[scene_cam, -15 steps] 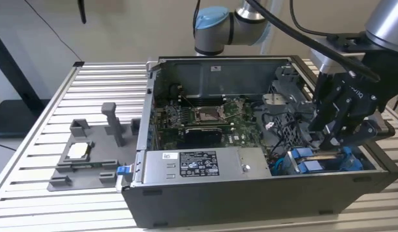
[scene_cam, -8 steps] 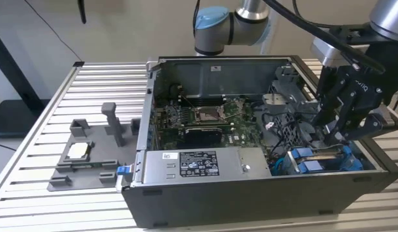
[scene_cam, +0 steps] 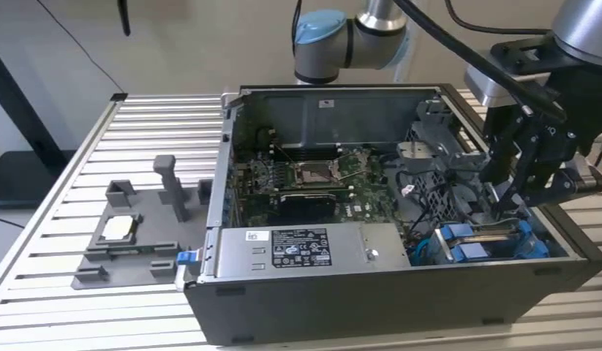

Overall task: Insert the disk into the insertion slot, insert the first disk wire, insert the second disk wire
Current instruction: 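Insert the first disk wire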

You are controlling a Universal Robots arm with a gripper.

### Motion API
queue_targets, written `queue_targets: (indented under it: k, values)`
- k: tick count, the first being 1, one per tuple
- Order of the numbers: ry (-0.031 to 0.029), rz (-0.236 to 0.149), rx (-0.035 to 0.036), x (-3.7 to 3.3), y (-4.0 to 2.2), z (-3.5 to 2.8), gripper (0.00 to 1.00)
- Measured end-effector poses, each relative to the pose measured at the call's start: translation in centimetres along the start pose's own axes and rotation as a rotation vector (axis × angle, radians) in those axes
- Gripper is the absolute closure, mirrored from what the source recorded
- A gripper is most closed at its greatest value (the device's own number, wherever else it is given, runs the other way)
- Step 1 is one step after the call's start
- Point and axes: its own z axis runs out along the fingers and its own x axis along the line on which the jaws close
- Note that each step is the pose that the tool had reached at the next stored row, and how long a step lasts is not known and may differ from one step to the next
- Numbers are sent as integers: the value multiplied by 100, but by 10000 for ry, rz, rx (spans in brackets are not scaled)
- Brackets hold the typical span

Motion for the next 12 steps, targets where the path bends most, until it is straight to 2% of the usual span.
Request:
queue_targets:
  k: [3, 6, 8, 10, 11, 12]
  values:
    - [-10, -7, 78, -4, 2, -41, 53]
    - [-5, -18, 150, -6, 5, -39, 53]
    - [6, -28, 234, -11, 5, -38, 53]
    - [4, -42, 377, -32, 8, -36, 53]
    - [7, -47, 417, -54, 10, -33, 53]
    - [22, -51, 418, -85, 10, -27, 53]
